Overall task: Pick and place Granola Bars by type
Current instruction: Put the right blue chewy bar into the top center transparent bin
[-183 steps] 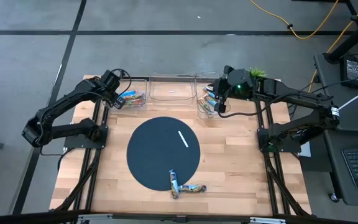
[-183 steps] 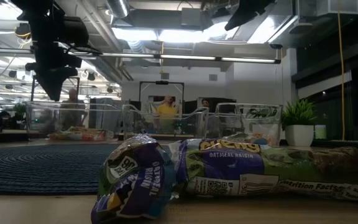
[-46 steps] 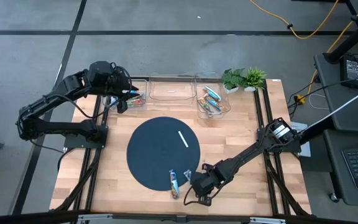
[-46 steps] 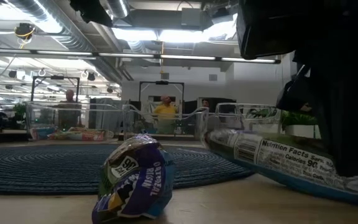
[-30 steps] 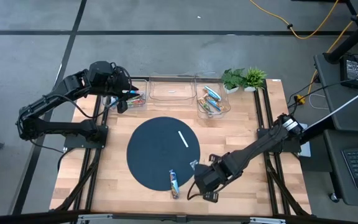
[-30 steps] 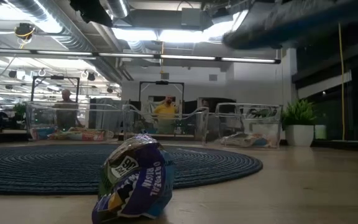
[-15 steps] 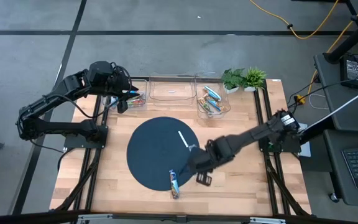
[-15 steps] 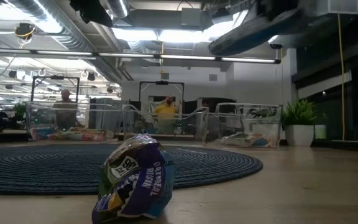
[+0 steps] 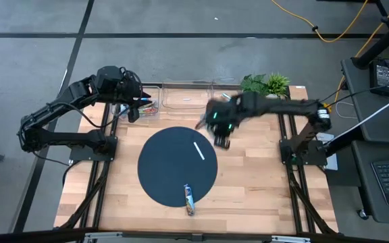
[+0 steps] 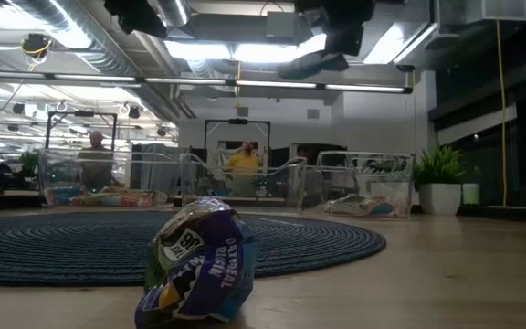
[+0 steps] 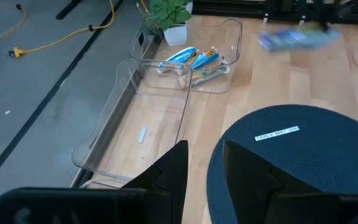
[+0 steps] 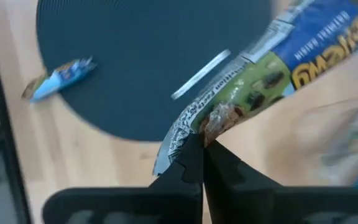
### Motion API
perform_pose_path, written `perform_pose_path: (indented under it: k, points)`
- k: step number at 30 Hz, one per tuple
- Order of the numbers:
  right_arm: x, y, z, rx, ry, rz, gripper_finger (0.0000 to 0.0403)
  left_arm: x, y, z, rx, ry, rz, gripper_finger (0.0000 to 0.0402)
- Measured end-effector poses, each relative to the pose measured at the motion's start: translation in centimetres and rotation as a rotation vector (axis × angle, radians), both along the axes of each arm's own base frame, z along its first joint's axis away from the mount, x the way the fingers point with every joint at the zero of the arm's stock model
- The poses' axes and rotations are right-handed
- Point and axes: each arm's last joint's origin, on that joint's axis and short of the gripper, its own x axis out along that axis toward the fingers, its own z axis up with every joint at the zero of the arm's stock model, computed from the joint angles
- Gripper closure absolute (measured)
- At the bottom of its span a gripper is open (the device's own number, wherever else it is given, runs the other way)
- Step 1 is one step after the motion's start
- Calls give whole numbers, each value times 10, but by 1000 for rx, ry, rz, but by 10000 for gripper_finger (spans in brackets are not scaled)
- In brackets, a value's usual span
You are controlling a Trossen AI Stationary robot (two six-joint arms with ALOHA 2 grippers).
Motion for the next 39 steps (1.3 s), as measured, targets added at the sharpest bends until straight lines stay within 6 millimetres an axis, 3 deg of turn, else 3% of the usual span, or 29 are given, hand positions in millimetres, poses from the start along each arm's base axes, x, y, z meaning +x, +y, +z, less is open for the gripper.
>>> perform_pose_path:
  k: [7,18,26,32,39]
  points:
    - [-33,-62,33,-76,-115,-59,400,0,0,0,-25,-9,19,307]
    - [-48,-123,28,-124,-65,29,400,0,0,0,-74,-34,65,312]
    - [-30,-164,56,-221,-42,101,400,0,3,1,-60,-33,147,313]
    - [-17,-179,62,-251,-94,80,400,0,3,1,-57,-37,148,313]
    - [1,-189,43,-257,-103,84,400,0,3,1,-62,-39,151,313]
